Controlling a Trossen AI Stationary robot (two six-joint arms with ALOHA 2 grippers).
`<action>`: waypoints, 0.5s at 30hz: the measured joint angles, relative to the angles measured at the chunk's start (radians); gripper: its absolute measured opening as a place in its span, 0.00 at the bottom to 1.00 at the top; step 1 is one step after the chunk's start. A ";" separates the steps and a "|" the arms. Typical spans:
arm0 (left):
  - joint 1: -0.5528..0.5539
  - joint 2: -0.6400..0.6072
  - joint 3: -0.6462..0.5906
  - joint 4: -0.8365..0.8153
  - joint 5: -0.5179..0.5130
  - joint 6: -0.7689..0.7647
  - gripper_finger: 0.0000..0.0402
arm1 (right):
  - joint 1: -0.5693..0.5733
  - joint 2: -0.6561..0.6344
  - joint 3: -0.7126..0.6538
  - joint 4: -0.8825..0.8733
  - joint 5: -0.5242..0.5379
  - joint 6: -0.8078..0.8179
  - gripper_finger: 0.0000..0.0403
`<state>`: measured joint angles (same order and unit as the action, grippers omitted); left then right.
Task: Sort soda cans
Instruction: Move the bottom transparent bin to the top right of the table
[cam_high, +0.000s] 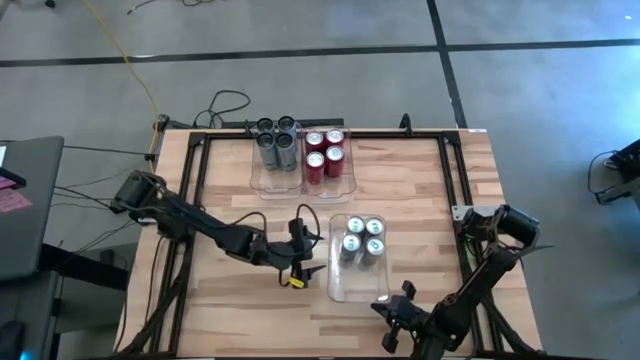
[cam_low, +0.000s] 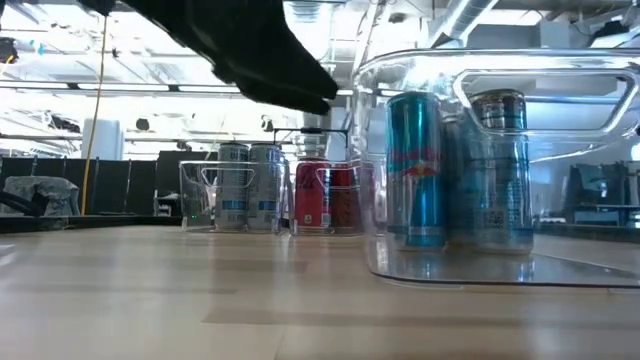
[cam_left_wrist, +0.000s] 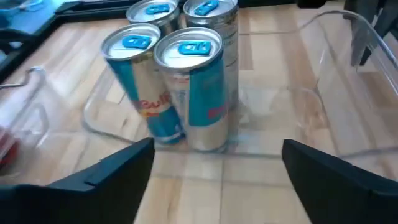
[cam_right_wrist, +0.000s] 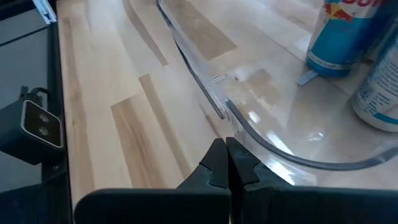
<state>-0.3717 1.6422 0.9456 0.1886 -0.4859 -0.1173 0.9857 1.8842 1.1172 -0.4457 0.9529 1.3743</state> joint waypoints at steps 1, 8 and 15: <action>-0.009 -0.008 -0.002 -0.014 -0.013 -0.005 0.84 | 0.002 0.000 0.000 -0.012 0.005 0.012 0.00; -0.016 0.052 -0.009 -0.043 -0.017 -0.101 0.47 | 0.006 0.000 0.000 -0.027 0.020 0.025 0.00; 0.047 0.210 -0.025 0.133 0.098 -0.150 0.14 | -0.005 0.000 0.000 -0.053 0.042 0.066 0.00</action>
<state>-0.3250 1.8526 0.9203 0.3214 -0.3875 -0.2670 0.9811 1.8843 1.1168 -0.4983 0.9947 1.4403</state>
